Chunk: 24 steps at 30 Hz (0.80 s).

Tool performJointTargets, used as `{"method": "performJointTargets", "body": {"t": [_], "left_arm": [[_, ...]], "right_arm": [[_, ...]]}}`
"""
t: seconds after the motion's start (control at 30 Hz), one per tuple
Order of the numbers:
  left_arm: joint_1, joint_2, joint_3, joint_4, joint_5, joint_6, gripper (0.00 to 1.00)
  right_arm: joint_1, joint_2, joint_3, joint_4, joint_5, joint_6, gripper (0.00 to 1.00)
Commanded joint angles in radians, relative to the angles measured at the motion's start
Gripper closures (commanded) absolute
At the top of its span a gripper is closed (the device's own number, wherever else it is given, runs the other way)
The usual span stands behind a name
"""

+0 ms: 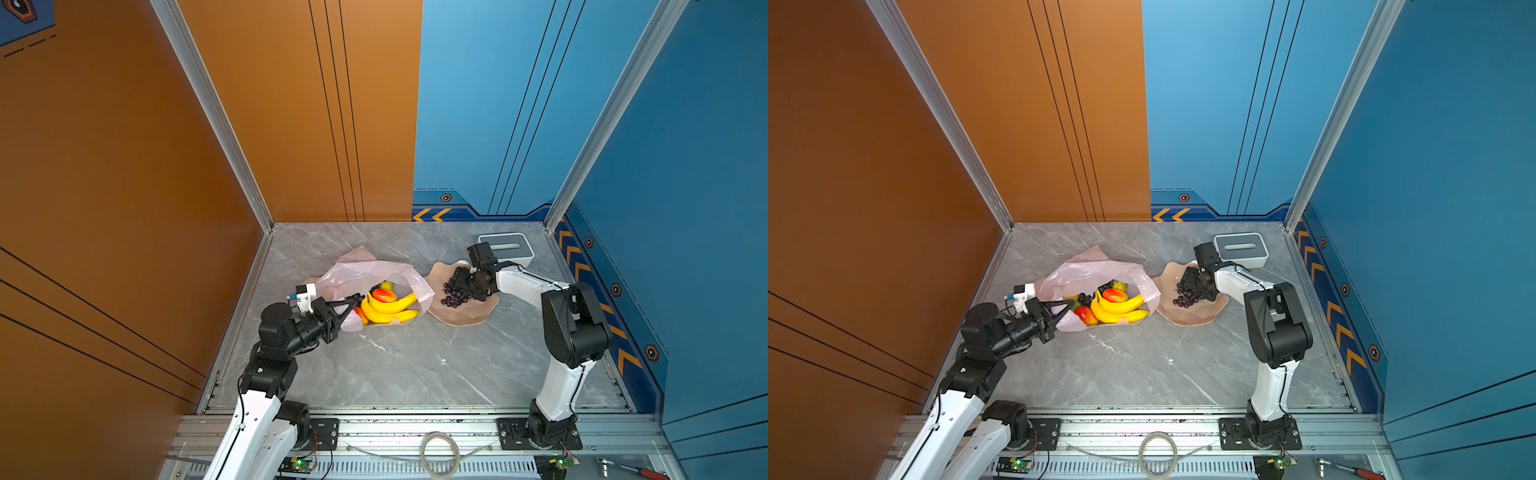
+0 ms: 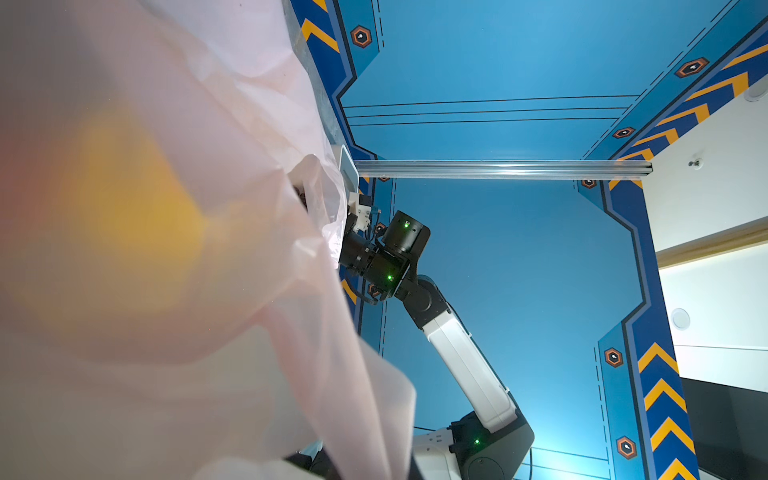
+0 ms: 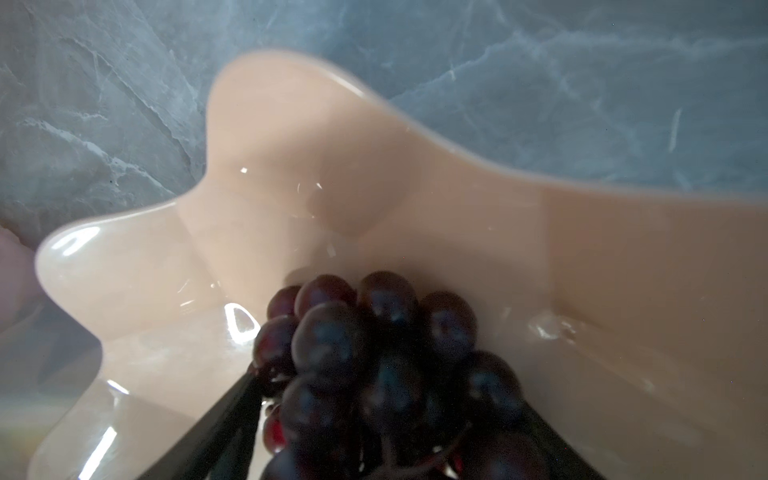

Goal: Place the fruits into the plastic bag
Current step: 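Lower the right gripper onto the bunch of dark grapes and grasp, then lift the grapes off the plate with the right gripper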

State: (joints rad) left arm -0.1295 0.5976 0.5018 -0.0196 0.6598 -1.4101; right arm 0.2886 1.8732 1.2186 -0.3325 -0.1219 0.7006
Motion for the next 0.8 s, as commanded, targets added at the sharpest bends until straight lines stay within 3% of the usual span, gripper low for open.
{"method": "performJointTargets", "body": {"t": [0.0, 0.2, 0.33, 0.77], "left_arm": [[0.011, -0.002, 0.03, -0.005, 0.02, 0.02, 1.0], [0.013, -0.008, 0.031, -0.009, 0.02, 0.018, 1.0], [0.013, -0.01, 0.03, -0.011, 0.02, 0.019, 1.0], [0.013, -0.016, 0.03, -0.012, 0.02, 0.017, 1.0]], "right_arm": [[0.009, -0.003, 0.014, 0.009, 0.034, -0.005, 0.31], [0.011, -0.015, 0.01, 0.009, 0.032, -0.009, 0.49], [0.012, -0.032, 0.008, 0.009, 0.034, -0.01, 0.55], [-0.006, -0.201, -0.061, 0.069, 0.028, -0.032, 0.57]]}}
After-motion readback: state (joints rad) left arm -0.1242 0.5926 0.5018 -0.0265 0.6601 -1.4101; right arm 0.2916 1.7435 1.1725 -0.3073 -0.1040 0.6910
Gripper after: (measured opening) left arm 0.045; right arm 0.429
